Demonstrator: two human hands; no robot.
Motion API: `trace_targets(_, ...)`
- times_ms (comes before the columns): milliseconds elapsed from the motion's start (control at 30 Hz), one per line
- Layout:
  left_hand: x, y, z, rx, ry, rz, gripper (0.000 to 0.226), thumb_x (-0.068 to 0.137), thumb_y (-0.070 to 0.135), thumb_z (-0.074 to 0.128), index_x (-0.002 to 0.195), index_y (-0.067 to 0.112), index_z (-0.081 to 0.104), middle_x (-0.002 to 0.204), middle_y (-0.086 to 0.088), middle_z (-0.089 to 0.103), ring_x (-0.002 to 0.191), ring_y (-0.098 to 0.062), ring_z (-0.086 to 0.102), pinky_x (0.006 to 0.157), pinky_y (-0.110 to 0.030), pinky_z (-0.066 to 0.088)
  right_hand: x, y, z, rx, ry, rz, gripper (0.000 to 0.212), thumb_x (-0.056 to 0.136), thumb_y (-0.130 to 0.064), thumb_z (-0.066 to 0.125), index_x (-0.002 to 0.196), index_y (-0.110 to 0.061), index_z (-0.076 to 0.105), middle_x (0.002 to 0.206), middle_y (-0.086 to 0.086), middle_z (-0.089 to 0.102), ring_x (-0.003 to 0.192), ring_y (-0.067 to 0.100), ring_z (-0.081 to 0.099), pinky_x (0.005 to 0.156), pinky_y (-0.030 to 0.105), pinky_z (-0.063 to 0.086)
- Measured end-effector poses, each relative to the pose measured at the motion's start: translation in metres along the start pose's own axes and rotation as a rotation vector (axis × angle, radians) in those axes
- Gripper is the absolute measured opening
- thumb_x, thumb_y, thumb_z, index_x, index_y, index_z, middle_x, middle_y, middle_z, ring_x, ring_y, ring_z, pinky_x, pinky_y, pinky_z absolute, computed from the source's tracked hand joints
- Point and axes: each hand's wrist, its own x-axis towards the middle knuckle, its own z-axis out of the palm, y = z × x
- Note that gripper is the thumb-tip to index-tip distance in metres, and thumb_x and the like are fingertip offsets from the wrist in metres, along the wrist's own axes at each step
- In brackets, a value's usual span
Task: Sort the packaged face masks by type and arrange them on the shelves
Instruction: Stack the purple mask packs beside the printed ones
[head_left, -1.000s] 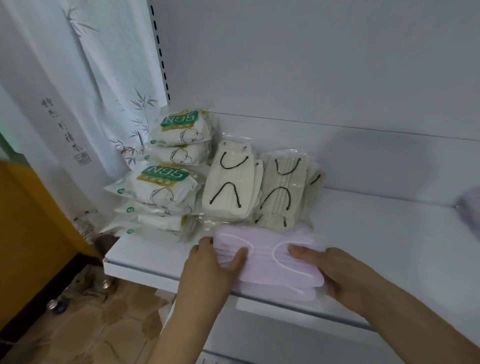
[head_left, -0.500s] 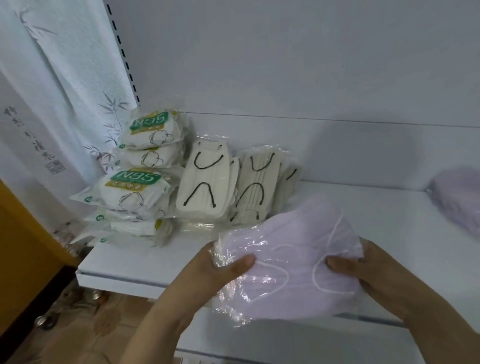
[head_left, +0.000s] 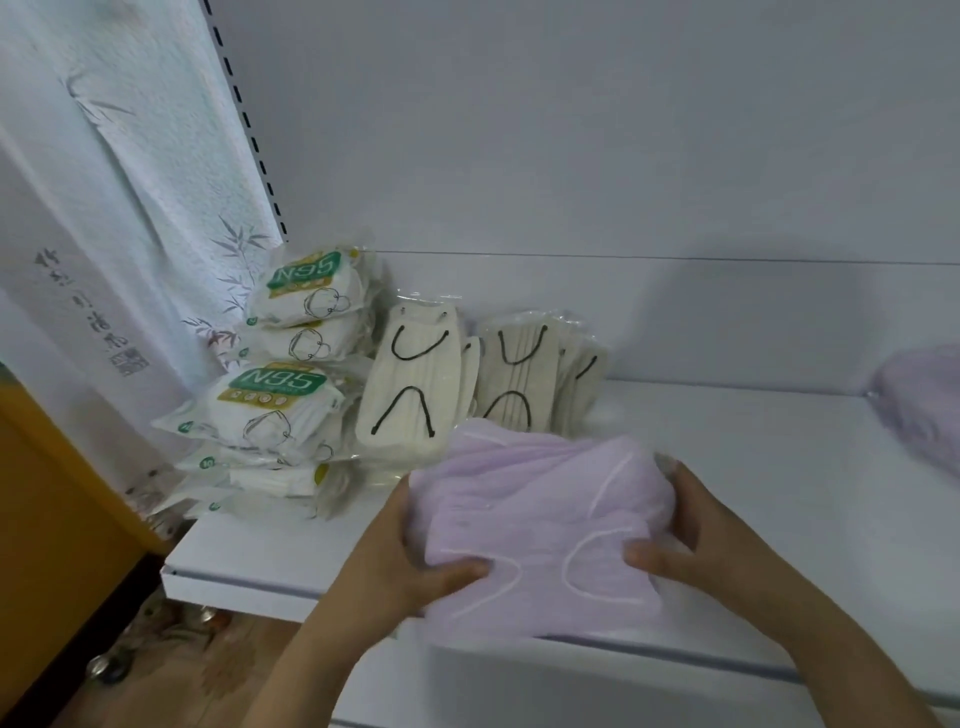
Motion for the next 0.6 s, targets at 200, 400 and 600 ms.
trace_targets(200,0.006,0.005,0.002,0.034,0.125,0.167,0.063,0.059,0.027,0.094,0.096,0.065,0.059,0.100,0.042,0.064,0.098,0.019,0.058,0.077,-0.002,0.045,0.006,-0.002,-0.009,-0.002,0.100,-0.048,0.107,0.053,-0.056,0.090,0.144,-0.025,0.043,0.141,-0.009,0.055,0.128,0.008,0.053,0.110,0.035,0.043)
trace_targets(400,0.006,-0.011,0.003,0.212,0.008,0.138,0.075,0.048,0.074,0.082,0.111,0.040,0.060,0.103,0.037,0.065,0.096,0.012,0.064,0.080,-0.011,0.051,0.006,0.009,0.005,-0.180,0.112,-0.099,0.071,0.056,-0.049,0.089,0.118,-0.052,0.055,0.112,-0.032,0.061,0.104,-0.002,0.061,0.088,0.012,0.048)
trace_targets(600,0.002,-0.011,0.002,0.013,-0.035,0.104,0.096,0.059,0.018,0.096,0.135,0.037,0.041,0.120,0.022,0.057,0.104,0.011,0.060,0.076,-0.007,0.050,0.006,0.013,0.003,-0.073,0.030,-0.087,0.113,0.055,-0.051,0.091,0.147,-0.044,0.026,0.134,-0.022,0.055,0.125,-0.001,0.052,0.101,0.021,0.043)
